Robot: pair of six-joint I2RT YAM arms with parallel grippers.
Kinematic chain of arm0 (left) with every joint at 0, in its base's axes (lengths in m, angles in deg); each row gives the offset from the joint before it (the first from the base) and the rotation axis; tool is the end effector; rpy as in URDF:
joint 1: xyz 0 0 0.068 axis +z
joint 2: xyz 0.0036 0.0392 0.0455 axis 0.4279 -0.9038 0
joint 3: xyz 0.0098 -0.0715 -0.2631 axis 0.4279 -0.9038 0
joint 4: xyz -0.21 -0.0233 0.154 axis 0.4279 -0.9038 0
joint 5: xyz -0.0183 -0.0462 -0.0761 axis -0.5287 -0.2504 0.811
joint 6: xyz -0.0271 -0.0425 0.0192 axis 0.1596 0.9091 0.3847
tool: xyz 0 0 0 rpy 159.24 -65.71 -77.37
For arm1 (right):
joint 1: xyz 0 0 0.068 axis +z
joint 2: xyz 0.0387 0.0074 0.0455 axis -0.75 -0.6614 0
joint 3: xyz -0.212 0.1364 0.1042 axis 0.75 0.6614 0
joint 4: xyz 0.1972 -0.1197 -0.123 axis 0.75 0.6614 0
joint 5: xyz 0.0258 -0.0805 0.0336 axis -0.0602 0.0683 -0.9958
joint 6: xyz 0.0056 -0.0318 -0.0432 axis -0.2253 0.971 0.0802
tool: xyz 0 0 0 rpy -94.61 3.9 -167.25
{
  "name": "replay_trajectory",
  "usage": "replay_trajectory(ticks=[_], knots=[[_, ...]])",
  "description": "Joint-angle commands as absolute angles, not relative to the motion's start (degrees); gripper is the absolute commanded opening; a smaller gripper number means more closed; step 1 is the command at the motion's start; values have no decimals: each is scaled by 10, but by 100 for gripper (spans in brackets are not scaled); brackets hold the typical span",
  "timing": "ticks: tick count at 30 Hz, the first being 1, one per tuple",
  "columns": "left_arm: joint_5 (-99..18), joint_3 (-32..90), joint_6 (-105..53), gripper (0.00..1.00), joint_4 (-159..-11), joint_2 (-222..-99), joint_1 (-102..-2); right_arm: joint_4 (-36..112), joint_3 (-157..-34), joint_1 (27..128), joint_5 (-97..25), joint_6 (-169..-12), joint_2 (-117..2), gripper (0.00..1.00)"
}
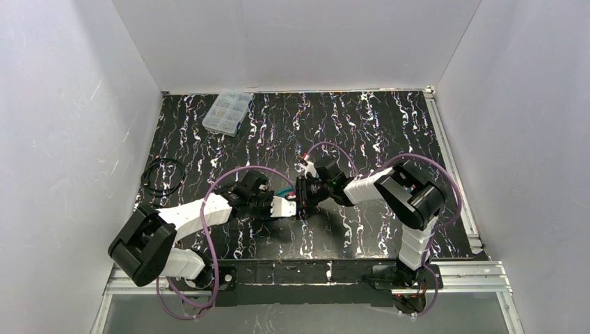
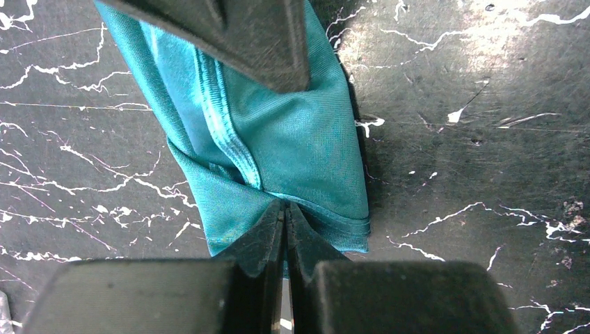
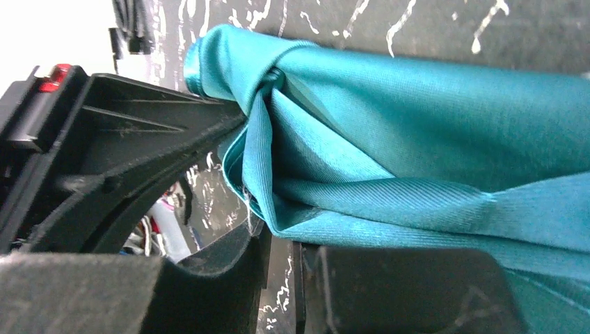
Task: Fold the napkin into a case and place the utensils inside
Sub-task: Stuff the top corner of the smaller-rectangle-folded napkin into the folded napkin.
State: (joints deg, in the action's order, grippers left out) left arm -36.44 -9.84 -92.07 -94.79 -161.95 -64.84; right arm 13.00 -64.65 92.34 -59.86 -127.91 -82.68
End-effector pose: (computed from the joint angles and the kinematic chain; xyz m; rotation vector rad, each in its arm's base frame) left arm 0.1861 -0.1635 0.1622 1.8430 1.5906 -0.1502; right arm 0.2385 0.2541 0.1205 -0.3430 2.4759 1.3750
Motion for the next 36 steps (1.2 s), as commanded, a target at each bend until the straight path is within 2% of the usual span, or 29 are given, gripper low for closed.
replay_trajectory(ticks=[1,17,24,36], knots=[[-359,-95,-923,0,-992,-1616,-649,8,-674,912,-655,-1315,-854,24],[-356,-94,-931,0,-994,-1609,-649,203,-755,906,-597,-1220,-894,24],[-357,-76,-905,0,-1005,-1602,-649,209,-768,905,-590,-1221,-926,24],[-365,-44,-811,0,-1007,-1581,-637,221,-703,909,-532,-1207,-882,24]])
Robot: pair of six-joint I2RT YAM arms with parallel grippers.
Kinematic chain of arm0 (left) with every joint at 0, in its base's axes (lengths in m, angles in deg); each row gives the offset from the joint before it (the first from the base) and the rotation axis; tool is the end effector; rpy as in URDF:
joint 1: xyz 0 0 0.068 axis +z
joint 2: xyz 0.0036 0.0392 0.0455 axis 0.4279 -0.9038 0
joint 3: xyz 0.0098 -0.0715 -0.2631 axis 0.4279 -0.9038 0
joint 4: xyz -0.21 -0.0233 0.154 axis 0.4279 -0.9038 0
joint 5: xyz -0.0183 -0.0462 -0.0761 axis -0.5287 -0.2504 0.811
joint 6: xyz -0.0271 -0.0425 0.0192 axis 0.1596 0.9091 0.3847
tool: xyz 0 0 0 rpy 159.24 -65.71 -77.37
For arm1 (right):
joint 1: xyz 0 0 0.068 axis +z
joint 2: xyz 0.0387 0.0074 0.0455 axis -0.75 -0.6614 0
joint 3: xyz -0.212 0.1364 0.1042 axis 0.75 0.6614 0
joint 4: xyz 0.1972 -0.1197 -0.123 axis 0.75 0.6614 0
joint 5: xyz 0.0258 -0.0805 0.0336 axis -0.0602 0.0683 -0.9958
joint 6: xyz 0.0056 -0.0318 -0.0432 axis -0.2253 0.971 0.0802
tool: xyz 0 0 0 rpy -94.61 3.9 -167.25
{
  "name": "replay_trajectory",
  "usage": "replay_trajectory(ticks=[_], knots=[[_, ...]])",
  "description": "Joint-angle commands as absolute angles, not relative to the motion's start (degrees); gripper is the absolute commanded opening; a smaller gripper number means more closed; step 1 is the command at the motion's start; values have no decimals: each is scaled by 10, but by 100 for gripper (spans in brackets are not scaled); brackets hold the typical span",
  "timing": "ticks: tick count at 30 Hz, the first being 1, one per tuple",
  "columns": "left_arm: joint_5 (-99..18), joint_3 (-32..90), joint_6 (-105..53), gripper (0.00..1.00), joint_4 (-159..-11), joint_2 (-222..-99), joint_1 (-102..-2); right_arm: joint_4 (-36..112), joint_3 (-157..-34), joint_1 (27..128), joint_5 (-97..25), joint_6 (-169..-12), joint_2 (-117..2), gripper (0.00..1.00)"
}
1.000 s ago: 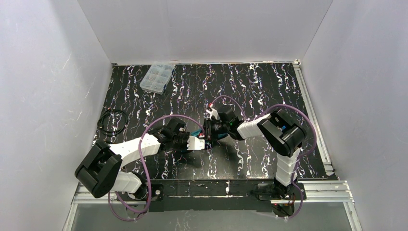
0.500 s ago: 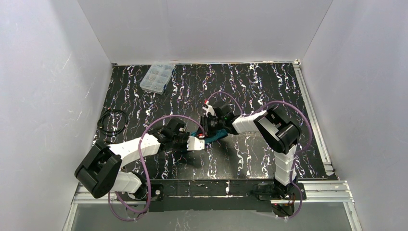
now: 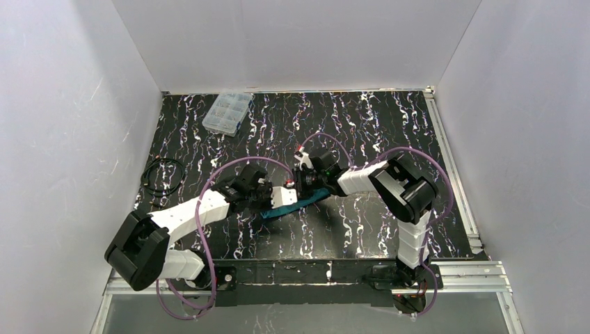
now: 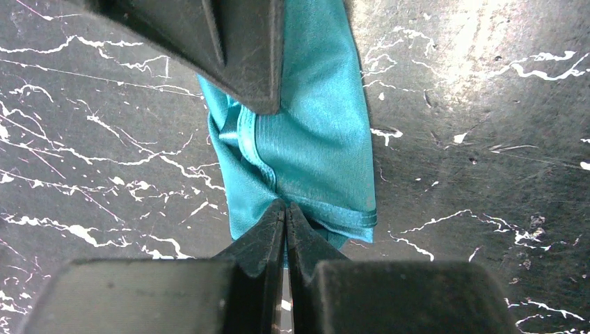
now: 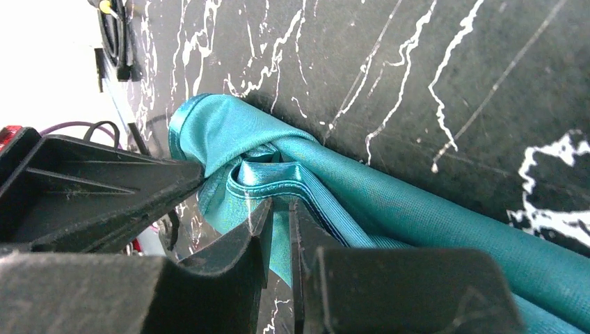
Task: Fold the napkin into a case and place the utensils inside
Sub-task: Stuff the top corner of the smaller-rectangle-folded napkin into the folded napkin.
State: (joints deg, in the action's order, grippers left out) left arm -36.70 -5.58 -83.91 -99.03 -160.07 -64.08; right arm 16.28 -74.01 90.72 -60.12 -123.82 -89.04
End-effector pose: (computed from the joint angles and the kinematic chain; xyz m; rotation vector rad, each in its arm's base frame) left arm 0.1933 -0.1649 0.1866 1.6970 1.7081 -0.1968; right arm 0.2727 0.2720 0.1198 -0.3930 2.4416 1.3378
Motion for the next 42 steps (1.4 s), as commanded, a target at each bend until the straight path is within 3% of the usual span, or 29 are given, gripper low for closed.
replay_trajectory(ticks=[1,10,18,26,34,42], knots=[[-366,-44,-810,0,-1007,-1580,-636,221,-701,909,-527,-1207,-880,24],[-347,-48,-808,0,-1007,-1578,-633,253,-718,935,-469,-1207,-840,27],[-330,-45,-809,0,-1010,-1583,-633,233,-718,938,-500,-1244,-786,27],[-333,-61,-815,0,-1001,-1577,-633,144,-692,938,-576,-1298,-816,26],[-333,-61,-813,0,-999,-1577,-633,-12,-663,935,-634,-1383,-844,33],[-332,-63,-809,0,-997,-1576,-633,48,-680,936,-601,-1357,-866,27]])
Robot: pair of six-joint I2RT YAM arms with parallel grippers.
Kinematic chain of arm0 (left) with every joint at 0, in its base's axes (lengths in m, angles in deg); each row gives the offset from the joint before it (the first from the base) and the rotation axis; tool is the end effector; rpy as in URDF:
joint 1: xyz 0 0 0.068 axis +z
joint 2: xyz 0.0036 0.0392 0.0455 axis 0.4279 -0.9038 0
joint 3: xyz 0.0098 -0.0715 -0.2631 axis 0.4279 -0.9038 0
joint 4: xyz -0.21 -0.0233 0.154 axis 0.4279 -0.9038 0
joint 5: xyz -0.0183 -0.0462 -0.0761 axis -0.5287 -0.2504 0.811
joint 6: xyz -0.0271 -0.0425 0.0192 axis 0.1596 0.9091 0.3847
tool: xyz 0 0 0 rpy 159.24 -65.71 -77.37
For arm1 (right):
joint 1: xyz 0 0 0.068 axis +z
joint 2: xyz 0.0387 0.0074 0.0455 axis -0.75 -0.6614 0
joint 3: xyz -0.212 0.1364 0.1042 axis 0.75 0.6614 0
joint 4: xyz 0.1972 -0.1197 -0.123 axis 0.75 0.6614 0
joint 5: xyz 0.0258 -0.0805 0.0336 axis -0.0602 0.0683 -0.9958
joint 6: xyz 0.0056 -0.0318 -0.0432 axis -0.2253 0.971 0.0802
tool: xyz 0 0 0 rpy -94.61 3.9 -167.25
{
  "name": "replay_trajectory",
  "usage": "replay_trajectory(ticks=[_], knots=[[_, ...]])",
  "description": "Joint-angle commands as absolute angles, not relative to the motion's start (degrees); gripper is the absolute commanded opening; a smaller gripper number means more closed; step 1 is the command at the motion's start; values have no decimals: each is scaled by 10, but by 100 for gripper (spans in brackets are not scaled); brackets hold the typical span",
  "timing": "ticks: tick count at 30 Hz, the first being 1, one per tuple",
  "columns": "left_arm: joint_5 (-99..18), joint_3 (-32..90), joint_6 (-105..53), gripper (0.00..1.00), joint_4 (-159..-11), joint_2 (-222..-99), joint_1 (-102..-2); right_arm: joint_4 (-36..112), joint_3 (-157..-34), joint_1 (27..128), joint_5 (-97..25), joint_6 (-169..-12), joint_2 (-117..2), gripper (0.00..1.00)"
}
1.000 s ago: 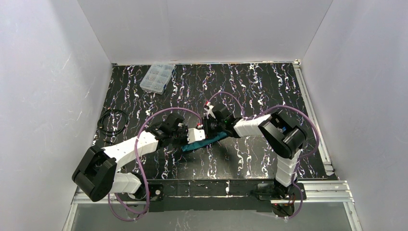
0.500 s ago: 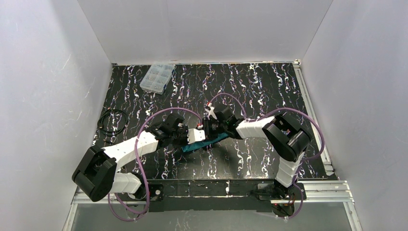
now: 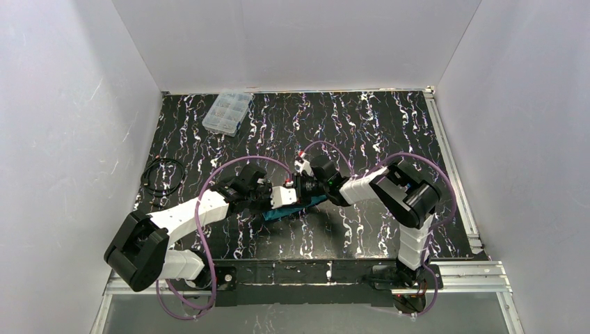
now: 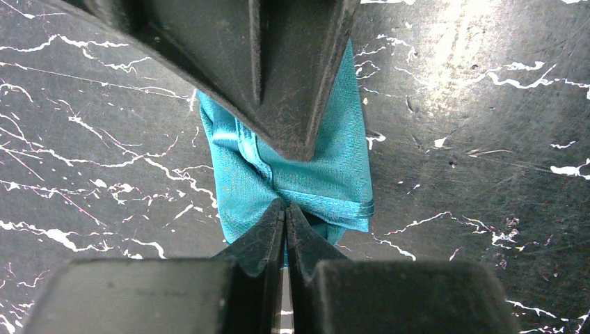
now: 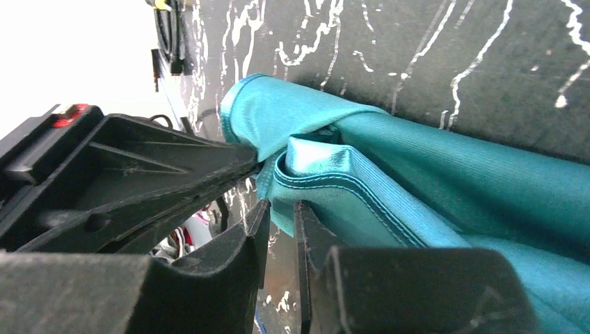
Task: Fold the napkin into a case and place the utensils inside
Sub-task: Stuff the top corner of the smaller-rectangle-folded napkin into the folded napkin.
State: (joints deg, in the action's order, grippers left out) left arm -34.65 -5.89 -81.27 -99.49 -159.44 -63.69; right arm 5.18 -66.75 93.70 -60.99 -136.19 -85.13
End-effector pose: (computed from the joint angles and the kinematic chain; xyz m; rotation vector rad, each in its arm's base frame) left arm 0.1916 -0.1629 0.1872 1.6627 1.7413 -0.2584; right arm 0.2437 0.2719 0.1278 -0.2585 2.4092 1.5249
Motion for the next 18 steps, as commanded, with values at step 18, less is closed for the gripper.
replay_trajectory(ticks=[18], knots=[[-294,-58,-793,0,-990,-1587,-636,87,-692,951,-533,-1367,-899,24]])
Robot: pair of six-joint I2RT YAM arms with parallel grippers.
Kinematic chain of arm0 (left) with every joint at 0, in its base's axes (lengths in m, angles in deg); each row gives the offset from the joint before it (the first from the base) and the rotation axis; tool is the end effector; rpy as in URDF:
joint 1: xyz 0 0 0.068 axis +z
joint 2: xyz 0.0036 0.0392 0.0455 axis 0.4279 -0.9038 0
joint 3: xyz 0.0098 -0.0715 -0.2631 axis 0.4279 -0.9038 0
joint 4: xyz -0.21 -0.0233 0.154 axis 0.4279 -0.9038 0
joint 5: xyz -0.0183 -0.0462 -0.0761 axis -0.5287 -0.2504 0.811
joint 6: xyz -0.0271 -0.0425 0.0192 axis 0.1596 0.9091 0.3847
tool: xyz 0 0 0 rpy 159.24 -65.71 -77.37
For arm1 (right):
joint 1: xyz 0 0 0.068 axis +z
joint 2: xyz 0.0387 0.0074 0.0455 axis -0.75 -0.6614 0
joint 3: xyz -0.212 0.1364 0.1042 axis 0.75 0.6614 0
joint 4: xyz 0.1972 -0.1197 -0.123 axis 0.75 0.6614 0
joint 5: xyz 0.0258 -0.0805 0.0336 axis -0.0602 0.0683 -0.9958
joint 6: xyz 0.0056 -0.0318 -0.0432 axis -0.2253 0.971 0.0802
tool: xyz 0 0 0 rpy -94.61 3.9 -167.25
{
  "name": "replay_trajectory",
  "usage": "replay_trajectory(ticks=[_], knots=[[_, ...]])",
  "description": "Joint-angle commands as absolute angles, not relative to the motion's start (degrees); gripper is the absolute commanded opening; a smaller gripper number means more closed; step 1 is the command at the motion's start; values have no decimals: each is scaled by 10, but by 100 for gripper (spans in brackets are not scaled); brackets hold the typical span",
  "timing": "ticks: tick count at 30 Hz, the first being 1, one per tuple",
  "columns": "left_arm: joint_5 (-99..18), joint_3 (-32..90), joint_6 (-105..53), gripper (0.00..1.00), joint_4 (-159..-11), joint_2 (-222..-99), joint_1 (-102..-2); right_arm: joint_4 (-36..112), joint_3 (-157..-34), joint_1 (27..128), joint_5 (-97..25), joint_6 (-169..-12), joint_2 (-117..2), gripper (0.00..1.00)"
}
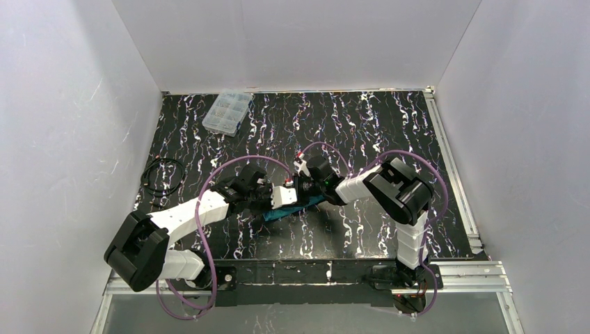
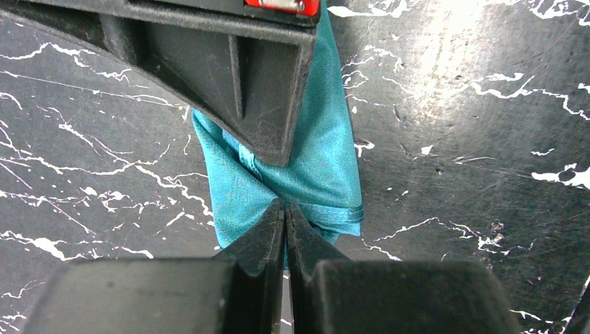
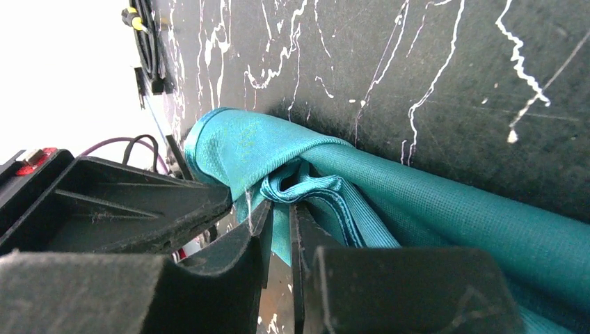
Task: Fold the napkin into a case and place the utensils inside
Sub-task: Stuff the top corner of the smaller-rectangle-folded napkin into the folded napkin.
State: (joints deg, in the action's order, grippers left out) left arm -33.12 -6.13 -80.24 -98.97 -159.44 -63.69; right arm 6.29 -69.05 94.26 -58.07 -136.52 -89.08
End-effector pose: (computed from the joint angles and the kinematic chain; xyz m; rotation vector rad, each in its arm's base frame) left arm 0.1909 -0.1635 0.1867 1.6516 1.7420 -0.2980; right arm 0.2491 0.2803 0.1118 -0.2087 2.4578 1.4586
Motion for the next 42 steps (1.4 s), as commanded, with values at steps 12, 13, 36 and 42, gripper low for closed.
replay_trajectory(ticks=[12,13,36,42], knots=[[-264,-97,-897,0,-1024,-1602,-645,88,-712,952,-547,-1359,-887,32],[-271,-101,-906,0,-1024,-1606,-645,86,-713,951,-555,-1356,-887,34],[-296,-124,-974,0,-1025,-1628,-647,-126,-670,826,-772,-1427,-958,38],[-293,-122,-981,0,-1026,-1630,-647,-154,-651,819,-764,-1442,-977,36]])
